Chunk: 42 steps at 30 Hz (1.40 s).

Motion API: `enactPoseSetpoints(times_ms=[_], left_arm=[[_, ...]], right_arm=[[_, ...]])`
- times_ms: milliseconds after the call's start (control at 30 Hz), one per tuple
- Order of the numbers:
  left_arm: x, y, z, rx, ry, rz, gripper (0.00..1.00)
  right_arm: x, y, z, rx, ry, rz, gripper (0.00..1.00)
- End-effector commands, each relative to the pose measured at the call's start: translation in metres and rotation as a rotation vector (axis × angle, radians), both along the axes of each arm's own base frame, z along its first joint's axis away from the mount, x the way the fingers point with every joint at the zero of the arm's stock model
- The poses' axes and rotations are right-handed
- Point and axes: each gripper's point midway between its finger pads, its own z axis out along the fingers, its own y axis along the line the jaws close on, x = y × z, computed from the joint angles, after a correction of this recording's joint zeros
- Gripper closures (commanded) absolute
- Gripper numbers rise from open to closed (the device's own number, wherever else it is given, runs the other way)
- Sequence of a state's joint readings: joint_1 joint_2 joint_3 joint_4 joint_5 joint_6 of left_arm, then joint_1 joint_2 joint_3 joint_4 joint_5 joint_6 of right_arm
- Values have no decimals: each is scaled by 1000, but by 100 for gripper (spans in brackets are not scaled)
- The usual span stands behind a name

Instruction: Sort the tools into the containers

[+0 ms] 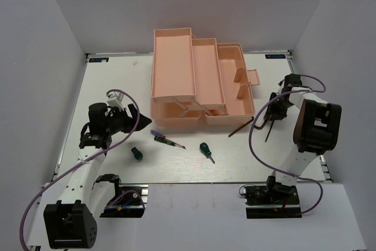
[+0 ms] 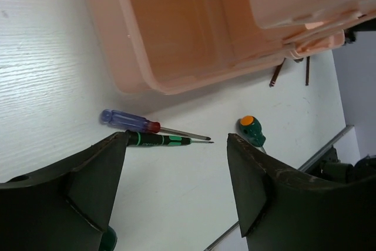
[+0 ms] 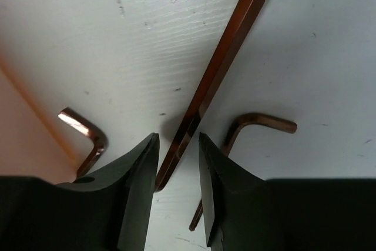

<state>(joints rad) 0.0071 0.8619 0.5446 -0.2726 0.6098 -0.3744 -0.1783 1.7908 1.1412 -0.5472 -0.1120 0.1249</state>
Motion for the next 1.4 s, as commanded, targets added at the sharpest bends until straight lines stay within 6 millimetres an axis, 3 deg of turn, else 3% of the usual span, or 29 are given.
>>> enactPoseSetpoints(times_ms=[0,167,267,367,400,500,533,567,600,633,667,733,767,833,867,900,967,1000,1033,1067,1167,1200,1233,1267,1300,1333,1367], left_arm=[[-6,-15,12,-29,-70,-104,20],[-9,-22,21,-32,-115,-144,22],[-15,-32,29,-34,-146,-199,30],[-20,-42,42,-56,-185,-249,41],[-20,-44,43,-56,-194,-259,48],[-29,-60,61,-83,-244,-337,54],[-29,-63,68,-84,-265,-349,54],[-33,-68,75,-96,-287,-384,54],[-37,-74,81,-99,-302,-410,54],[-37,-78,81,-101,-295,-424,54],[-37,-81,77,-97,-285,-440,54],[-37,-90,79,-96,-292,-465,53],[-37,-94,77,-98,-289,-480,53],[-36,-108,71,-99,-260,-521,53],[-36,-115,70,-102,-257,-542,53],[-33,-121,74,-101,-266,-553,53],[-35,-142,65,-86,-228,-604,53],[-34,-152,74,-78,-257,-628,53],[-32,-159,71,-49,-256,-637,53],[-39,-179,70,-36,-250,-693,53],[-44,-206,59,42,-261,-735,53],[-57,-224,62,49,-277,-788,52],[-53,-232,48,101,-276,-778,50],[-54,-241,50,119,-296,-783,49],[-65,-253,44,144,-300,-815,43],[-59,-257,25,219,-291,-800,41],[-56,-266,27,244,-309,-799,39]], right_arm=[[12,-9,-3,-87,-6,-27,60],[9,-15,-11,-169,41,-39,63],[1,-16,-13,-175,65,-47,100],[-10,-23,-4,-197,68,-50,100],[-11,-25,5,-200,45,-51,100],[-15,-37,31,-246,-22,-48,100],[-16,-40,37,-258,-38,-42,100],[-14,-46,58,-284,-96,-25,100],[-12,-47,68,-281,-121,-16,100],[-19,-46,73,-266,-113,-2,100],[-14,-45,101,-272,-193,6,100],[-13,-38,121,-260,-264,93,100],[-10,-21,139,-202,-352,170,100],[-9,-8,166,-189,-448,244,100],[-10,17,173,-82,-482,324,100],[-2,27,187,-50,-517,354,100],[2,47,194,34,-527,397,100],[9,67,209,72,-560,452,100],[20,78,202,133,-520,451,100],[27,90,212,140,-539,477,100],[60,123,199,165,-504,492,100],[67,128,197,174,-491,465,100],[85,132,201,140,-497,455,100],[94,135,183,149,-446,424,100],[101,134,178,134,-433,407,100],[110,142,167,133,-389,420,100],[112,144,163,129,-378,420,100]])
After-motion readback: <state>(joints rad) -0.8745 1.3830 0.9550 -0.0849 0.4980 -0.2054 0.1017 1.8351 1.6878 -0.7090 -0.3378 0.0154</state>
